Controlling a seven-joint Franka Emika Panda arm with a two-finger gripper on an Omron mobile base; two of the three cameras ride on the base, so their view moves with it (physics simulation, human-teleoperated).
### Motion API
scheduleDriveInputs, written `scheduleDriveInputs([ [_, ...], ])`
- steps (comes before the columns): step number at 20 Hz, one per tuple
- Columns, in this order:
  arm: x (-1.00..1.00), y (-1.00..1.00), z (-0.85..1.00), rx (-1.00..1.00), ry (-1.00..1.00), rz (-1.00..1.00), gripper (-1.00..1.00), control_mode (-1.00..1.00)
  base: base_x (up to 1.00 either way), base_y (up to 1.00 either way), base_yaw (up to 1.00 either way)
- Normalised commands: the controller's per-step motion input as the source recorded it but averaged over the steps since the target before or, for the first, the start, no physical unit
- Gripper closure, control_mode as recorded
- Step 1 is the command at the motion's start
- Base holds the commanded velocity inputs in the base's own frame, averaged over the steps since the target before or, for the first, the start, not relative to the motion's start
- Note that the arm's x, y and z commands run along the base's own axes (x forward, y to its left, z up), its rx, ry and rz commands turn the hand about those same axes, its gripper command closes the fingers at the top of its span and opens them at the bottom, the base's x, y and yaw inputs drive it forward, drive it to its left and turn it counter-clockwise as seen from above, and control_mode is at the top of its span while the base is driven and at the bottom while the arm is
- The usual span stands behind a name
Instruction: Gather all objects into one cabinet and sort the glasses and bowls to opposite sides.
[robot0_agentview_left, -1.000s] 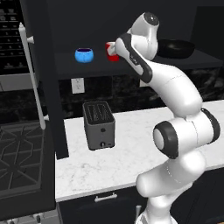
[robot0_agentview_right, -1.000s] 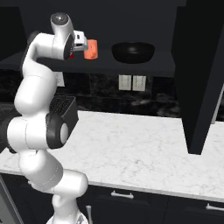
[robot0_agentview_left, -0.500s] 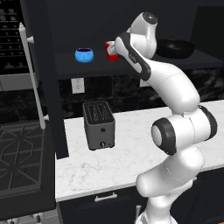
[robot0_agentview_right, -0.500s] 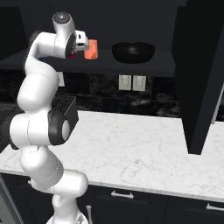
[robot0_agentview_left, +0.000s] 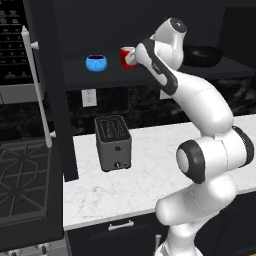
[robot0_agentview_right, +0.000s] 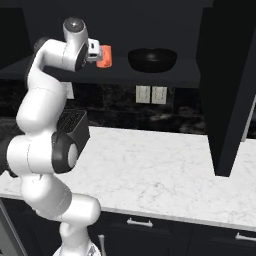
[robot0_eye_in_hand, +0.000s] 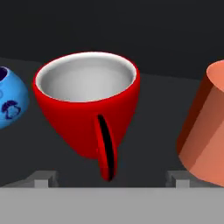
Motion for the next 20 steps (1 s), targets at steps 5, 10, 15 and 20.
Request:
scheduleDriveInputs([
  [5,-0.68,0.14,0.00,0.03,-0.21,0.07,-1.00,-1.00,0.00,0.00,0.00],
  [10,-1.00,0.16,0.00,0.00,-0.10,0.06,-1.00,-1.00,0.00,0.00,0.00],
  [15,-1.00,0.00,0.19,0.00,0.00,0.06,-1.00,-1.00,0.00,0.00,0.00],
  [20,-1.00,-0.01,0.13,0.00,0.10,0.06,-1.00,-1.00,0.00,0.00,0.00],
])
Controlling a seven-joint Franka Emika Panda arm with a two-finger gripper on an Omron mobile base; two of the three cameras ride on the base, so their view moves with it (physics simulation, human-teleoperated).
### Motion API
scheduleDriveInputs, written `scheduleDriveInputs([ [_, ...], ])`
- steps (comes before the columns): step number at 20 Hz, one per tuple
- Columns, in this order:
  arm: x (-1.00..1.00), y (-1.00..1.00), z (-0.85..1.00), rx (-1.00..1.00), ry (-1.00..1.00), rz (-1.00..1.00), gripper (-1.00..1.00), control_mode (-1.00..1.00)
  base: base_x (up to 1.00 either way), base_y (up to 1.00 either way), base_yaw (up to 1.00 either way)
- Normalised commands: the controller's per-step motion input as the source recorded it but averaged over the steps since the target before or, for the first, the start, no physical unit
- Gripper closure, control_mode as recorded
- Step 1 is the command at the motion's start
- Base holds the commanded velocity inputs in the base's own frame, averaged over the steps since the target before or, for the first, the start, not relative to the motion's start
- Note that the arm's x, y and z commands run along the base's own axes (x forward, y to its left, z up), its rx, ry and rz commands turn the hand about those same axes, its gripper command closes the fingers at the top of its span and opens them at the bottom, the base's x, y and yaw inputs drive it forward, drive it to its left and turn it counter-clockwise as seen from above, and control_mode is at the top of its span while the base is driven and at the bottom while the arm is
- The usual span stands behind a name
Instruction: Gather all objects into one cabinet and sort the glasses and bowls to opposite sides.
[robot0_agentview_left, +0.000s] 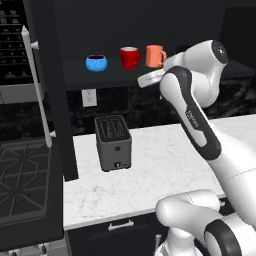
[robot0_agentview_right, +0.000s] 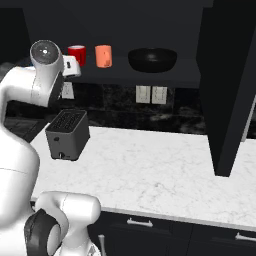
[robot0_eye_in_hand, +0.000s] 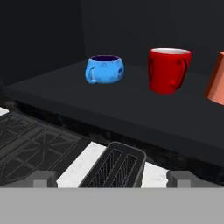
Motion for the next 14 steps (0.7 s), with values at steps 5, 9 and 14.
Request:
scheduleDriveInputs([
  [5,-1.00,-0.19,0.02,0.00,0.17,0.03,-1.00,-1.00,0.00,0.00,0.00],
  [9,-1.00,-0.44,-0.01,0.00,0.04,0.00,-1.00,-1.00,0.00,0.00,0.00],
  [14,-0.96,-0.47,-0.06,0.00,0.00,0.00,-1.00,-1.00,0.00,0.00,0.00],
])
